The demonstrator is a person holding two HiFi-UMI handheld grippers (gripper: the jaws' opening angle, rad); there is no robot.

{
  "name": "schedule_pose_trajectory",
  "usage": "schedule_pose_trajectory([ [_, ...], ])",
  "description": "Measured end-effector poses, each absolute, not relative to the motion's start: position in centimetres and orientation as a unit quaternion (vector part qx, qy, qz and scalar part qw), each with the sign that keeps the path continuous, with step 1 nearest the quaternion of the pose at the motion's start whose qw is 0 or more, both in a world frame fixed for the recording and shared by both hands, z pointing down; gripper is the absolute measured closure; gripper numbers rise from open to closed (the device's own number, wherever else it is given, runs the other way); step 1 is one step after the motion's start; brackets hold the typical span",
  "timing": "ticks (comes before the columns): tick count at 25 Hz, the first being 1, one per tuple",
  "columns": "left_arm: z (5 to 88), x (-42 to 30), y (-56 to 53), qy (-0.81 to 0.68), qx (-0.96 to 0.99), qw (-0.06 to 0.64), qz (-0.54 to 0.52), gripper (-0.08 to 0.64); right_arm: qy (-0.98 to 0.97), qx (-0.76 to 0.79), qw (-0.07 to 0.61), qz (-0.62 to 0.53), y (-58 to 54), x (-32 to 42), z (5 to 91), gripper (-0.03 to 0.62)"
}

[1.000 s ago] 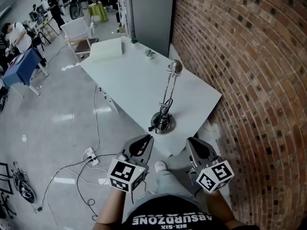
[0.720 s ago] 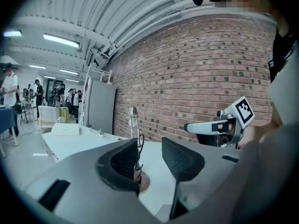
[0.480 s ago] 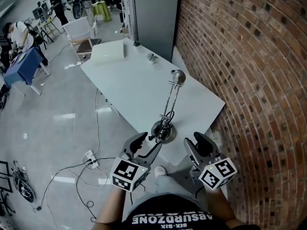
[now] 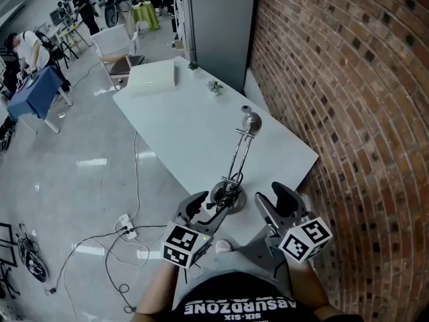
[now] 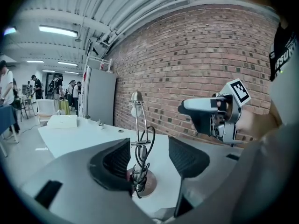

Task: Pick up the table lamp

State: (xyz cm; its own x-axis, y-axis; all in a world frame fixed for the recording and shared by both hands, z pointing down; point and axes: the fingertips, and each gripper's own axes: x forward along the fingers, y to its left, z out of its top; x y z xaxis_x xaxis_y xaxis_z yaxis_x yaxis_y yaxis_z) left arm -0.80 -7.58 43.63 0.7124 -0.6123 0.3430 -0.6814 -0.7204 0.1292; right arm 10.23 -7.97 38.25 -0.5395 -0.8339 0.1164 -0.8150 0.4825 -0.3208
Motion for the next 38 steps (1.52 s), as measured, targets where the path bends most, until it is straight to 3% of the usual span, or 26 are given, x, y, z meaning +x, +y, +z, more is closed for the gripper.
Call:
schedule_pose_trajectory([
  [38,52.3,4.3,-14.5,-0.336,0.911,0.175,0.162,0.321,0.883,-0.393,0.019,-0.256,-20.9,6.9,41.6,0.356],
])
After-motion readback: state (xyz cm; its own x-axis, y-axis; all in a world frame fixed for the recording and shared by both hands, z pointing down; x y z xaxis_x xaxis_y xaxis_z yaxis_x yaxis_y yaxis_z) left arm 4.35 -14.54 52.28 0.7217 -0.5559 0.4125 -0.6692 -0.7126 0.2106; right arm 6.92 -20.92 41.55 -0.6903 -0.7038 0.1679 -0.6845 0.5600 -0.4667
